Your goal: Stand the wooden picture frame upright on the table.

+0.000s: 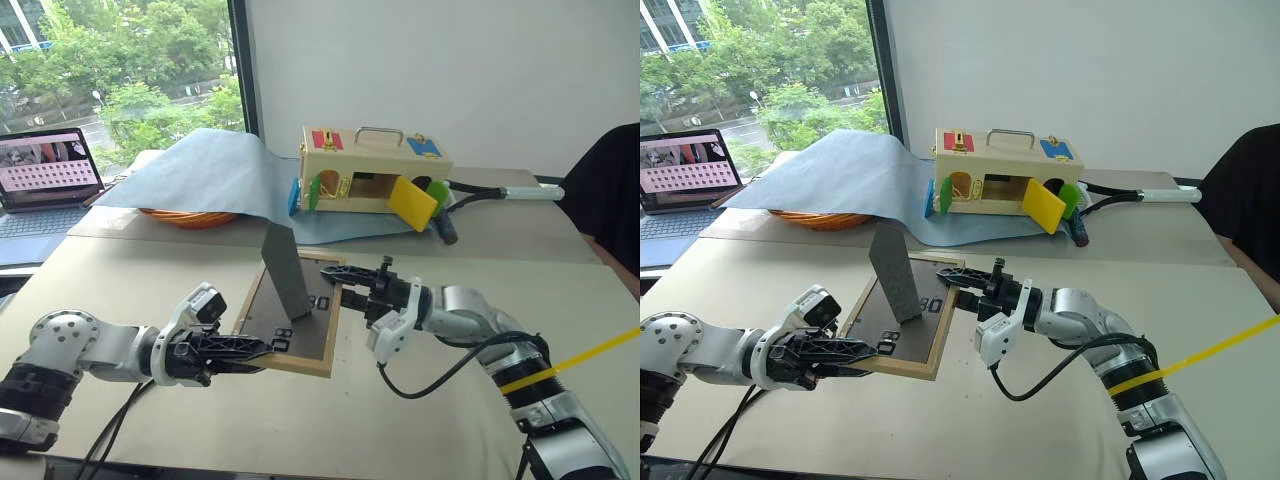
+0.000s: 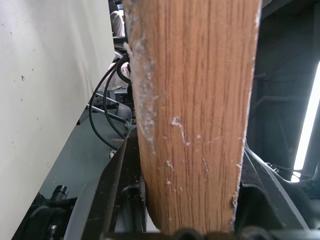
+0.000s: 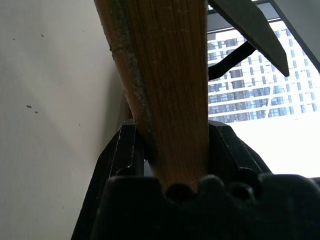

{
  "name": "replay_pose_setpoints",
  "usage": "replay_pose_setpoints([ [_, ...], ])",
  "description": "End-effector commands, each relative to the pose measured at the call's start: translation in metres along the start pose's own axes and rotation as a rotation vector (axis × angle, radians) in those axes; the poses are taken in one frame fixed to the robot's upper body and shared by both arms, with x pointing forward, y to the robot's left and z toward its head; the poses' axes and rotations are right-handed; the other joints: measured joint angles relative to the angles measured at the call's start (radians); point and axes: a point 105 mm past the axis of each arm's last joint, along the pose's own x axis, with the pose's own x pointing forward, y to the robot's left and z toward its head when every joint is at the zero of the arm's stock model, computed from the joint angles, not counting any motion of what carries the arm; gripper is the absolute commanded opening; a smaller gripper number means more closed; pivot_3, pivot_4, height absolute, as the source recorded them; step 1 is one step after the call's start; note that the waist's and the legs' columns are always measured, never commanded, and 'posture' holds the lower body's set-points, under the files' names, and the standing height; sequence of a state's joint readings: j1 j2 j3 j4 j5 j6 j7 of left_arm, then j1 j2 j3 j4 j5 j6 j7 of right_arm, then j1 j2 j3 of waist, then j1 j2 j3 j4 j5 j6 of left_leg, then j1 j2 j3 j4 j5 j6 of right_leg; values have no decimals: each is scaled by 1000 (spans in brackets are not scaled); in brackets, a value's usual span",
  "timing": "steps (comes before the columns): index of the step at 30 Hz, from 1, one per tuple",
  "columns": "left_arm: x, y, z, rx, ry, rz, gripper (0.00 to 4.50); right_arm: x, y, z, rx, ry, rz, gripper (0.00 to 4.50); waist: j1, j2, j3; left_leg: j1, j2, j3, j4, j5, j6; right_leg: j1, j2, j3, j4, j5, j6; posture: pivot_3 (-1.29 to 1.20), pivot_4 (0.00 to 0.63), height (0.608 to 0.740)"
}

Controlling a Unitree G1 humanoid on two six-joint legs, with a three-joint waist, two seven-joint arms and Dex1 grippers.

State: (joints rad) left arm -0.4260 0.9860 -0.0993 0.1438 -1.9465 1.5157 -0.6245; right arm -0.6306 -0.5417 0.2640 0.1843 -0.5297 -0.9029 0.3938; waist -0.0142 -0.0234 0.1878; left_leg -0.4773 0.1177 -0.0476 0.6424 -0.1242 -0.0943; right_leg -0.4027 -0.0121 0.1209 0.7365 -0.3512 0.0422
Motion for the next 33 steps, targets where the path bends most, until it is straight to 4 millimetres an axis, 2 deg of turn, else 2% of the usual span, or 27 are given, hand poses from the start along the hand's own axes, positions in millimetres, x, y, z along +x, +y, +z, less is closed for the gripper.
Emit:
replay_pose_setpoints([
  [1, -2, -3, 2, 137, -24, 93, 1192, -4, -21, -3, 38, -9, -115, 1429, -1, 0, 0, 0, 0, 0, 0, 0, 0, 0, 0, 0, 0, 0, 0, 0, 150, 670],
  [4, -15, 2, 6, 119, -80, 125, 1192, -6, -22, -7, 47, 1, -118, 1429, 0, 0, 0, 0, 0, 0, 0, 0, 0, 0, 0, 0, 1, 0, 0, 0, 150, 670],
  [6, -20, -2, 6, 141, -103, 112, 1192, -6, -23, -8, 49, 5, -117, 1429, -1, 0, 0, 0, 0, 0, 0, 0, 0, 0, 0, 0, 1, 0, 0, 0, 150, 670],
  [8, -21, 3, 8, 186, -124, 149, 1192, -7, -22, -9, 53, 6, -110, 1429, 0, 0, 0, 0, 0, 0, 1, 0, 0, 0, 0, 0, 1, 0, 0, 0, 150, 670],
  [10, -20, 10, -1, 176, -60, 189, 1192, -7, -20, -10, 58, 6, -103, 1429, 0, 0, 0, 0, 0, 0, 1, 0, 0, 0, 0, 0, 1, 0, 0, 0, 150, 670],
  [14, -19, 7, -4, 210, -62, 150, 1192, -7, -19, -10, 60, 4, -96, 1430, 1, 0, 0, 0, 0, 0, 1, 0, 0, 0, 0, 0, 1, 0, 0, 0, 150, 670],
  [16, -21, 7, -5, 222, -65, 147, 2198, -7, -18, -10, 62, 4, -93, 1430, 1, -1, 0, 0, 0, -1, 1, 0, 0, 0, 0, 0, 1, 0, 0, 0, 150, 670],
  [17, -22, 7, -6, 229, -66, 144, 2311, -7, -18, -10, 63, 3, -92, 1426, 2, -1, 0, 0, 0, -1, 1, 0, 0, 0, 0, -1, 1, 0, 0, 0, 150, 670],
  [18, -24, 4, -5, 247, -80, 138, 2870, -8, -18, -10, 65, 4, -91, 1316, 2, -1, 0, 0, 0, -1, 1, 0, 0, 0, 0, -1, 1, 0, -1, 0, 150, 670],
  [23, -41, -13, 2, 335, -160, 146, 4479, -12, -22, -13, 83, 14, -96, 1238, -1, 0, 1, 0, 0, -1, 1, 0, 0, 0, 0, -1, 2, 0, -1, 0, 150, 670],
  [25, -45, -25, 7, 381, -189, 137, 4500, -13, -24, -16, 102, 23, -99, 1234, -2, 0, 1, 0, 0, -1, 1, 0, 0, -1, 0, -1, 3, 0, -1, 0, 150, 670],
  [28, -58, -47, 20, 491, -298, 164, 4500, -19, -27, -27, 238, 68, -125, 1232, -2, -1, 2, 0, 0, -1, 1, 0, 0, -1, 0, -1, 4, 0, -1, 0, 150, 670],
  [31, -64, -67, 26, 774, -432, 199, 4500, -22, -29, -45, 691, 109, -191, 1232, -4, -1, 2, 0, 0, -1, 2, 0, 0, -1, 0, -1, 4, 0, -1, 0, 150, 670],
  [33, -62, -67, 27, 930, -469, 281, 4500, -24, -29, -50, 983, 87, -198, 1229, -1, -1, 2, 0, 0, -1, 2, 0, 0, 0, 0, -1, 6, 0, -1, 0, 150, 670],
])
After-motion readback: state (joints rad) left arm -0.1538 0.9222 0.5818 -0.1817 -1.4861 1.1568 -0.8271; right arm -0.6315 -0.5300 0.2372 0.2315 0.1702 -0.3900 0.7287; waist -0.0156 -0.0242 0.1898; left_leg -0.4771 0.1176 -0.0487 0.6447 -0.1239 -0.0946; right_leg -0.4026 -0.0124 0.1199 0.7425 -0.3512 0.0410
